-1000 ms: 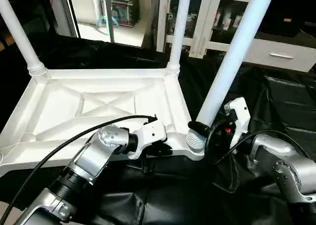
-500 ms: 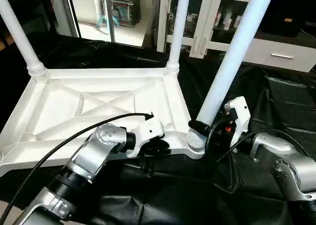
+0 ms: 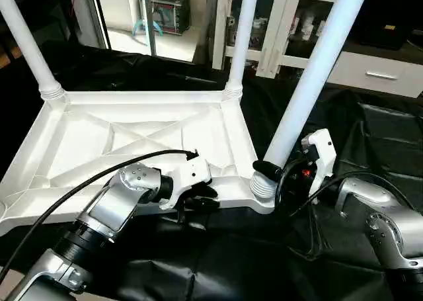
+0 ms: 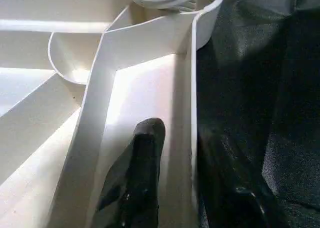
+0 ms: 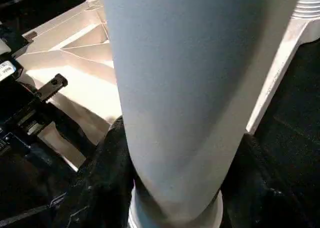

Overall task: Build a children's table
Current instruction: Insert table leg to table base

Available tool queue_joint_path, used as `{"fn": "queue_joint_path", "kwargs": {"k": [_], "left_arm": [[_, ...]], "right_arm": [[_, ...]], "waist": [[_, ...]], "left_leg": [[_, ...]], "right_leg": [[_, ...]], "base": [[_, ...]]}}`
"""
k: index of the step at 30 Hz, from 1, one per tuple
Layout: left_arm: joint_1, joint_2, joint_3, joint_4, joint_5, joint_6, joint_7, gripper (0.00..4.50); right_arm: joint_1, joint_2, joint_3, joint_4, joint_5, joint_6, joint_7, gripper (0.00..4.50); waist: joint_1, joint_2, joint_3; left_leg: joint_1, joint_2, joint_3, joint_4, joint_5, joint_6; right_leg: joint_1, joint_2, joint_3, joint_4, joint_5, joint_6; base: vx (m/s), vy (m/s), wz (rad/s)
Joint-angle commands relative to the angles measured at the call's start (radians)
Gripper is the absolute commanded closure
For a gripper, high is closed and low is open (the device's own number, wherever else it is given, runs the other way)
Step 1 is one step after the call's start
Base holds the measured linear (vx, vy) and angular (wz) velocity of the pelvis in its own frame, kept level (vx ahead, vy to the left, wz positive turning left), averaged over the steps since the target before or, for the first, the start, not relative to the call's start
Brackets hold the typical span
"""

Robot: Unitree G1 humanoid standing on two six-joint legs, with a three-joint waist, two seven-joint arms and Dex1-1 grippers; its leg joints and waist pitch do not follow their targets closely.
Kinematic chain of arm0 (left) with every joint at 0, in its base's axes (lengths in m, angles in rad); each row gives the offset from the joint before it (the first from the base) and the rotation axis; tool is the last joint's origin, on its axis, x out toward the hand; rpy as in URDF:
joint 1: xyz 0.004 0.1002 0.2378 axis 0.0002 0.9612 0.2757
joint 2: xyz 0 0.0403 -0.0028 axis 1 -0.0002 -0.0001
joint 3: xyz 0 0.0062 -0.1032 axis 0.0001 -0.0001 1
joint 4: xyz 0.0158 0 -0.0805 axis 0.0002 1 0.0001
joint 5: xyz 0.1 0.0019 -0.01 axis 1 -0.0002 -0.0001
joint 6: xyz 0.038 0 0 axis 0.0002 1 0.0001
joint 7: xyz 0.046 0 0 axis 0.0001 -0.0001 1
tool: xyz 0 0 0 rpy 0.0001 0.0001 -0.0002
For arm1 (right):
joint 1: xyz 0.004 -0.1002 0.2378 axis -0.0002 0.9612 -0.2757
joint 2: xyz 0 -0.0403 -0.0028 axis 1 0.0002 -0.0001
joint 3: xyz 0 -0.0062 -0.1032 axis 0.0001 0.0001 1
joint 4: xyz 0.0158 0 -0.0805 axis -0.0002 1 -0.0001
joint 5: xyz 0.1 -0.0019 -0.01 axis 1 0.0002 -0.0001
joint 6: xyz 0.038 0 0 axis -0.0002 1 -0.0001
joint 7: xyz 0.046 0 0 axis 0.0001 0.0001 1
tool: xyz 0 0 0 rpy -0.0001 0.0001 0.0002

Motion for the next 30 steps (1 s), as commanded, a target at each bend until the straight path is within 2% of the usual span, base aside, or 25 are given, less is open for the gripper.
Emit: {"fn": "queue_joint_path", "kwargs": {"k": [1, 7, 14, 19, 22, 27, 30], "left_arm": [[0.0, -0.006, -0.024, 0.015, 0.018, -0.011, -0.002, 3.24], [-0.004, -0.033, -0.032, 0.05, 0.017, -0.048, -0.005, 3.64], [0.009, -0.03, -0.043, 0.061, 0.019, -0.068, -0.038, 4.4], [0.016, -0.018, -0.058, 0.064, 0.025, -0.076, -0.064, 4.4], [0.016, -0.012, -0.062, 0.062, 0.021, -0.074, -0.083, 4.4], [0.005, -0.009, -0.057, 0.054, 0.013, -0.067, -0.105, 4.4], [0.0, -0.01, -0.057, 0.057, 0.014, -0.067, -0.106, 4.4]], "right_arm": [[0.004, -0.007, -0.01, -0.026, 0.001, -0.006, 0.003, 2.59], [0.001, -0.007, -0.011, -0.025, -0.001, -0.008, 0.001, 2.59], [0.004, -0.019, -0.017, -0.014, -0.013, -0.024, 0.003, 2.59], [-0.002, -0.028, -0.024, -0.006, -0.016, -0.025, 0.006, 2.59], [-0.007, -0.048, -0.018, 0.01, -0.032, -0.031, 0.021, 2.59], [-0.001, -0.066, 0.001, 0.023, -0.028, -0.03, 0.065, 2.59], [-0.003, -0.064, 0.007, 0.033, -0.021, -0.022, 0.076, 2.59]], "waist": [[0.003, 0.006, -0.053], [0.007, 0.006, -0.054], [0.006, 0.006, -0.053], [0.005, 0.005, -0.055], [0.006, 0.011, -0.056], [0.006, 0.01, -0.057], [0.006, 0.005, -0.057]], "left_leg": [[0.002, 0.092, -0.032, -0.088, -0.087, 0.022], [0.003, 0.093, -0.031, -0.087, -0.084, 0.021], [0.003, 0.093, -0.031, -0.088, -0.099, 0.015], [0.002, 0.093, -0.031, -0.088, -0.083, 0.021], [0.003, 0.093, -0.03, -0.087, -0.072, 0.023], [0.001, 0.093, -0.03, -0.086, -0.061, 0.038], [0.002, 0.094, -0.028, -0.085, -0.061, 0.044]], "right_leg": [[0.045, -0.107, 0.061, -0.079, -0.094, -0.248], [0.044, -0.107, 0.062, -0.079, -0.086, -0.248], [0.045, -0.108, 0.063, -0.082, -0.114, -0.24], [0.046, -0.107, 0.062, -0.079, -0.09, -0.24], [0.047, -0.107, 0.062, -0.077, -0.059, -0.249], [0.05, -0.107, 0.06, -0.075, -0.033, -0.264], [0.05, -0.108, 0.061, -0.076, -0.042, -0.268]], "base": [[0.0, 0.0, 0.0], [0.0, 0.0, 0.0], [0.0, 0.0, 0.0], [0.0, 0.0, 0.0], [0.0, 0.0, 0.0], [0.0, 0.0, 0.0], [0.0, 0.0, 0.0]]}}
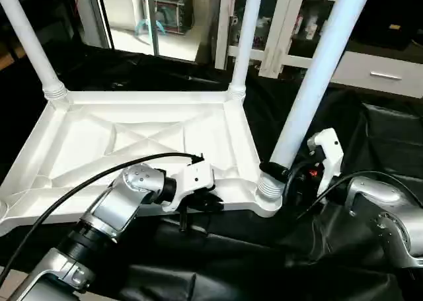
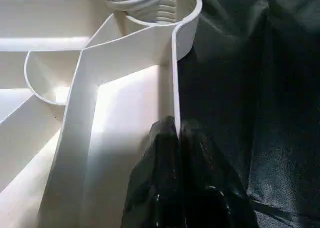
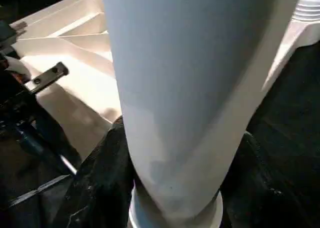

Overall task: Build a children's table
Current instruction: Insert table leg to table base

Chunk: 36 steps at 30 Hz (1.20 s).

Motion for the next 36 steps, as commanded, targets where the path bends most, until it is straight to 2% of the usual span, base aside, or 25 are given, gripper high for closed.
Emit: {"fn": "queue_joint_path", "kwargs": {"k": [1, 2, 6, 7, 12, 16, 25, 30, 32, 36], "left_arm": [[0.007, 0.003, -0.038, 0.018, 0.014, 0.015, -0.031, 4.4], [0.005, 0.001, -0.037, 0.02, 0.015, 0.018, -0.031, 4.4], [0.002, 0.001, -0.032, 0.03, 0.017, 0.014, -0.027, 4.4], [0.001, 0.001, -0.032, 0.034, 0.018, 0.013, -0.026, 4.4], [-0.005, -0.003, -0.031, 0.041, 0.021, 0.013, -0.022, 4.4], [-0.01, -0.006, -0.031, 0.044, 0.022, 0.014, -0.02, 4.4], [-0.01, 0.004, -0.028, 0.045, 0.027, 0.013, -0.025, 4.4], [-0.007, 0.011, -0.025, 0.044, 0.028, 0.013, -0.027, 4.4], [-0.007, 0.012, -0.024, 0.044, 0.029, 0.012, -0.027, 4.4], [-0.007, 0.012, -0.023, 0.043, 0.029, 0.012, -0.027, 4.4]], "right_arm": [[-0.004, -0.006, 0.009, 0.02, 0.002, 0.007, 0.01, 2.59], [-0.004, -0.012, 0.025, 0.025, 0.001, 0.012, 0.025, 2.59], [-0.001, -0.017, 0.046, 0.019, 0.004, 0.024, 0.05, 2.59], [-0.001, -0.016, 0.051, 0.018, 0.001, 0.024, 0.053, 2.59], [-0.002, -0.014, 0.062, 0.037, -0.02, 0.017, 0.052, 2.59], [-0.003, -0.022, 0.092, 0.055, -0.064, -0.013, 0.052, 2.59], [0.0, -0.027, 0.075, 0.053, -0.045, 0.002, 0.058, 2.59], [0.028, -0.071, 0.061, 0.001, -0.021, 0.021, 0.096, 2.59], [0.034, -0.079, 0.059, -0.006, -0.018, 0.024, 0.101, 2.59], [0.037, -0.09, 0.052, -0.01, -0.016, 0.026, 0.105, 2.59]], "waist": [[0.003, 0.002, -0.056], [0.002, -0.002, -0.056], [0.002, 0.0, -0.055], [0.001, -0.005, -0.054], [0.002, -0.004, -0.055], [0.002, -0.007, -0.055], [0.003, -0.007, -0.054], [0.005, -0.009, -0.056], [0.005, -0.009, -0.055], [0.004, -0.008, -0.054]], "left_leg": [[0.003, 0.094, -0.031, -0.081, -0.06, 0.043], [0.002, 0.094, -0.03, -0.081, -0.06, 0.045], [0.004, 0.094, -0.03, -0.082, -0.069, 0.045], [0.003, 0.095, -0.03, -0.082, -0.069, 0.045], [0.005, 0.096, -0.031, -0.084, -0.085, 0.03], [0.004, 0.094, -0.03, -0.084, -0.08, 0.03], [0.005, 0.096, -0.031, -0.086, -0.1, 0.027], [0.003, 0.097, -0.031, -0.085, -0.081, 0.039], [0.003, 0.096, -0.03, -0.084, -0.09, 0.044], [0.004, 0.097, -0.03, -0.085, -0.106, 0.033]], "right_leg": [[0.049, -0.108, 0.06, -0.071, -0.044, -0.269], [0.049, -0.108, 0.06, -0.072, -0.051, -0.268], [0.047, -0.108, 0.06, -0.075, -0.079, -0.261], [0.048, -0.109, 0.06, -0.076, -0.084, -0.258], [0.045, -0.109, 0.06, -0.077, -0.104, -0.25], [0.046, -0.109, 0.06, -0.077, -0.097, -0.248], [0.045, -0.109, 0.061, -0.08, -0.122, -0.244], [0.049, -0.109, 0.061, -0.076, -0.083, -0.244], [0.048, -0.111, 0.061, -0.08, -0.104, -0.246], [0.045, -0.109, 0.06, -0.083, -0.14, -0.242]], "base": [[0.0, 0.0, 0.0], [0.0, 0.0, 0.0], [0.0, 0.0, 0.0], [0.0, 0.0, 0.0], [0.0, 0.0, 0.0], [0.0, 0.0, 0.0], [0.0, 0.0, 0.0], [0.0, 0.0, 0.0], [0.0, 0.0, 0.0], [0.0, 0.0, 0.0]]}}
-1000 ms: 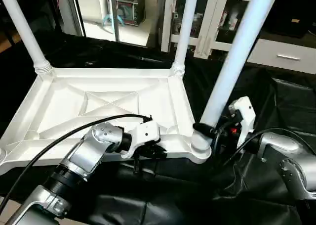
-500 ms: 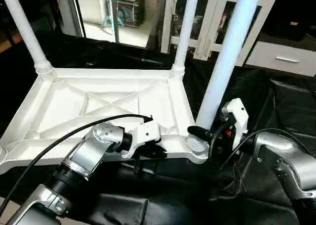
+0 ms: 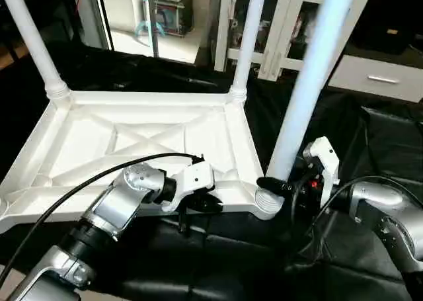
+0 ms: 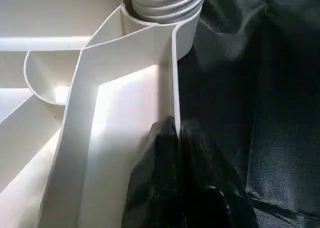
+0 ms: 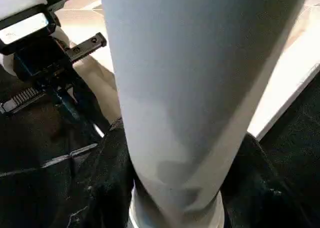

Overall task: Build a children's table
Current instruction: Insert table leg to table base

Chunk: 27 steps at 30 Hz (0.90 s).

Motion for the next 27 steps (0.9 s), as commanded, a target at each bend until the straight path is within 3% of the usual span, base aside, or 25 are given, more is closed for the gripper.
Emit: {"fn": "queue_joint_path", "kwargs": {"k": [1, 5, 15, 27], "left_arm": [[0.006, 0.015, -0.023, 0.018, 0.022, 0.012, -0.016, 4.4], [0.003, 0.012, -0.023, 0.026, 0.023, 0.005, -0.016, 4.4], [0.002, 0.012, -0.026, 0.027, 0.025, -0.001, -0.02, 4.4], [0.008, 0.018, -0.027, 0.023, 0.028, -0.006, -0.023, 4.4]], "right_arm": [[0.011, -0.02, -0.006, 0.005, -0.014, 0.027, 0.001, 2.59], [0.001, -0.005, -0.001, 0.02, -0.019, 0.022, -0.01, 2.59], [-0.023, 0.035, 0.031, 0.077, -0.042, -0.01, -0.026, 2.59], [-0.052, 0.041, 0.061, 0.114, -0.073, -0.042, -0.011, 2.59]], "waist": [[0.004, 0.003, -0.048], [0.003, 0.005, -0.048], [0.001, 0.009, -0.048], [-0.003, 0.006, -0.046]], "left_leg": [[0.002, 0.094, -0.034, -0.085, -0.102, 0.033], [0.002, 0.094, -0.034, -0.085, -0.091, 0.035], [0.004, 0.094, -0.035, -0.087, -0.11, 0.02], [0.003, 0.095, -0.035, -0.089, -0.125, 0.02]], "right_leg": [[0.043, -0.11, 0.061, -0.081, -0.135, -0.242], [0.044, -0.109, 0.061, -0.079, -0.098, -0.251], [0.042, -0.11, 0.06, -0.079, -0.118, -0.253], [0.04, -0.109, 0.061, -0.082, -0.143, -0.245]], "base": [[0.0, 0.0, 0.0], [0.0, 0.0, 0.0], [0.0, 0.0, 0.0], [0.0, 0.0, 0.0]]}}
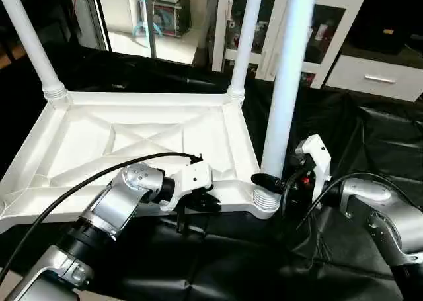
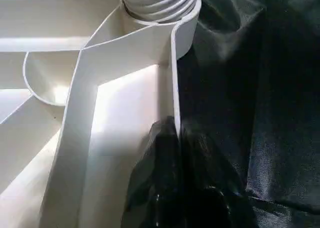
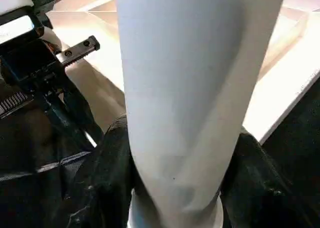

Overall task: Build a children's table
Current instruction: Insert table leg to table base

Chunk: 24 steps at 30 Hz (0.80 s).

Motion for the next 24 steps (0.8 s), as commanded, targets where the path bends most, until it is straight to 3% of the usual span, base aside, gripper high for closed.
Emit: {"fn": "queue_joint_path", "kwargs": {"k": [1, 6, 9, 10, 14, 24], "left_arm": [[0.009, 0.011, -0.03, 0.018, 0.025, 0.0, -0.018, 4.4], [0.008, 0.012, -0.028, 0.021, 0.027, -0.004, -0.015, 4.4], [0.008, 0.012, -0.027, 0.022, 0.028, -0.006, -0.013, 4.4], [0.007, 0.012, -0.027, 0.024, 0.029, -0.007, -0.013, 4.4], [0.003, 0.011, -0.026, 0.029, 0.029, -0.01, -0.012, 4.4], [-0.006, 0.004, -0.016, 0.045, 0.026, -0.014, -0.002, 4.4]], "right_arm": [[0.001, 0.002, 0.023, 0.038, -0.036, 0.007, -0.005, 2.59], [-0.002, 0.011, 0.006, 0.051, -0.033, -0.003, -0.012, 2.59], [0.012, 0.022, -0.037, 0.059, -0.011, -0.015, -0.035, 2.59], [0.019, 0.027, -0.053, 0.06, -0.001, -0.015, -0.043, 2.59], [0.055, 0.05, -0.1, 0.05, 0.04, -0.011, -0.057, 2.59], [0.14, 0.098, -0.144, 0.058, 0.072, -0.065, -0.055, 2.59]], "waist": [[0.003, 0.006, -0.044], [0.004, 0.005, -0.045], [0.003, 0.006, -0.045], [0.004, 0.012, -0.044], [0.005, 0.012, -0.045], [0.008, 0.011, -0.043]], "left_leg": [[0.002, 0.095, -0.035, -0.09, -0.13, 0.019], [0.002, 0.094, -0.035, -0.089, -0.129, 0.019], [0.002, 0.095, -0.035, -0.09, -0.134, 0.017], [0.003, 0.095, -0.035, -0.091, -0.141, 0.014], [0.004, 0.096, -0.035, -0.092, -0.15, 0.013], [0.002, 0.096, -0.035, -0.094, -0.164, 0.012]], "right_leg": [[0.04, -0.109, 0.061, -0.082, -0.149, -0.244], [0.04, -0.11, 0.062, -0.083, -0.151, -0.243], [0.039, -0.11, 0.062, -0.083, -0.15, -0.244], [0.038, -0.11, 0.062, -0.084, -0.155, -0.243], [0.038, -0.11, 0.062, -0.085, -0.146, -0.246], [0.036, -0.112, 0.063, -0.089, -0.173, -0.239]], "base": [[0.0, 0.0, 0.0], [0.0, 0.0, 0.0], [0.0, 0.0, 0.0], [0.0, 0.0, 0.0], [0.0, 0.0, 0.0], [0.0, 0.0, 0.0]]}}
